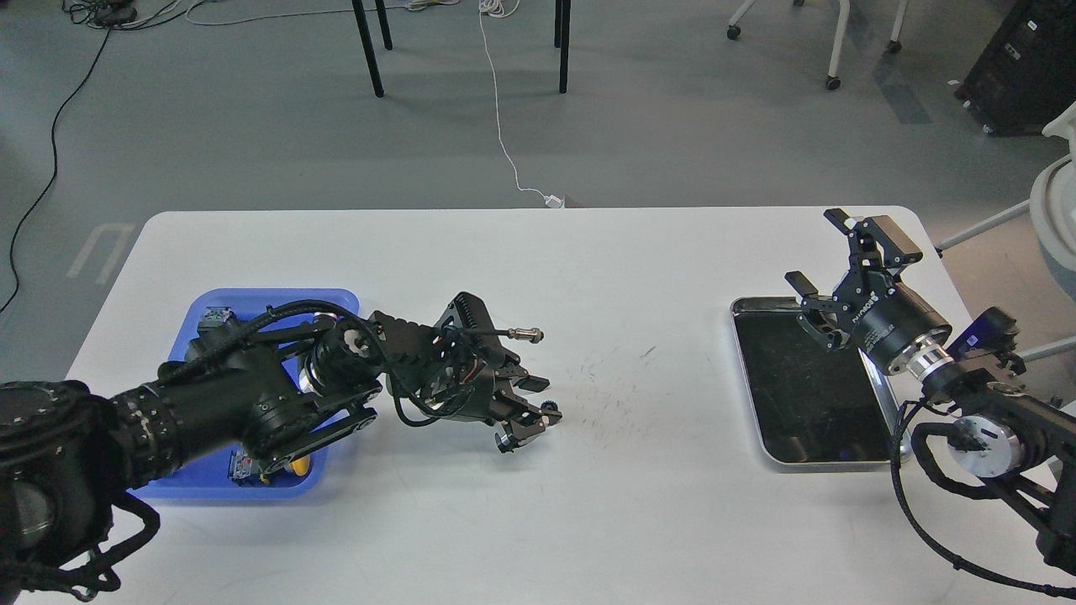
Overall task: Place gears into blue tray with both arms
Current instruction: 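Reach the left gripper to the gear on the table and grasp it, then carry the gear with the left gripper into the blue tray, then release the gear in the blue tray and lift the left gripper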
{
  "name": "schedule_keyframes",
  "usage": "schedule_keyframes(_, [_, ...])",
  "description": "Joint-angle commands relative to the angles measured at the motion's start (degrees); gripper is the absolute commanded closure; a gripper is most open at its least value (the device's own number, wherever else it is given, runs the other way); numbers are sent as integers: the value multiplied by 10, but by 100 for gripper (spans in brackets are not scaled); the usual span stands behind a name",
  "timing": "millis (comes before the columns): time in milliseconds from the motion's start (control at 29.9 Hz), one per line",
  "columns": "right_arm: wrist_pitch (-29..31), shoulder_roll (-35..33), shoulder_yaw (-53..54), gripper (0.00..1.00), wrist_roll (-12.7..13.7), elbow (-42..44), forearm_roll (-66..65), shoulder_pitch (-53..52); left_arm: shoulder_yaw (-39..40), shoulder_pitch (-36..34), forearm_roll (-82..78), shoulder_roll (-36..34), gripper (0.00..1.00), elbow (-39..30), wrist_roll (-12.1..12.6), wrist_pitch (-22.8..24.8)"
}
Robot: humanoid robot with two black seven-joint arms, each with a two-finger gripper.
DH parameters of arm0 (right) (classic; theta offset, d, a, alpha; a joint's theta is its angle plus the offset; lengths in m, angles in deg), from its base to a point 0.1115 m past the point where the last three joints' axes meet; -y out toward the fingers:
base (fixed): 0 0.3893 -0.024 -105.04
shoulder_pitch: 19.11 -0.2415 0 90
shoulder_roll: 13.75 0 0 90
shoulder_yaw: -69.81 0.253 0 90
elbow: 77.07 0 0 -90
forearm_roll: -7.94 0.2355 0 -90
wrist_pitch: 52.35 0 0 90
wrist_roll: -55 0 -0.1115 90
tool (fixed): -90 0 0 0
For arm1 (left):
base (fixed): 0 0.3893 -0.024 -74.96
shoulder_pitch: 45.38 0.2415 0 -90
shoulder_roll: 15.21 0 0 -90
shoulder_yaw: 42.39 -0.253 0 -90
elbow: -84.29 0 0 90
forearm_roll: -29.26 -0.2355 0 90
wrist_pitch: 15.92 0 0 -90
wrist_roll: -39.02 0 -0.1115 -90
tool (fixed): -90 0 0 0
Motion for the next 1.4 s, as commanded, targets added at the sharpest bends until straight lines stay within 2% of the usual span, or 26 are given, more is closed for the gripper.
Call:
schedule_keyframes(0, [0, 0, 0, 3, 0, -1, 0, 0, 1, 0, 0, 0, 90, -1, 0, -2])
schedule_keyframes(201, [1, 1, 0, 3, 0, 0, 0, -1, 9, -19, 0, -15, 91, -37, 0, -6])
schedule_keyframes(334, [0, 7, -1, 3, 0, -1, 0, -1, 8, -70, 40, -94, 90, -97, 0, -3])
schedule_keyframes(502, [-1, 10, -3, 3, 0, -2, -1, -1, 8, -83, 78, -233, 89, -152, 0, -3])
schedule_keyframes(635, [-1, 11, -4, 3, 0, -2, -1, -3, 1, -71, 93, -340, 89, -172, 0, -2])
schedule_keyframes(870, [-2, 19, -6, 3, 0, -1, -2, -4, 1, 8, 97, -438, 88, -171, 0, -7])
schedule_keyframes(1003, [-2, 21, -7, 3, 0, -1, -2, -4, 9, 51, 108, -443, 88, -166, 0, -7])
schedule_keyframes(1204, [-2, 26, -9, 3, 0, -2, -2, -3, 7, 62, 109, -415, 85, -121, 0, -9])
schedule_keyframes(1371, [-2, 26, -9, 3, 0, -2, -2, -4, 8, 63, 111, -401, 81, -118, 0, -9])
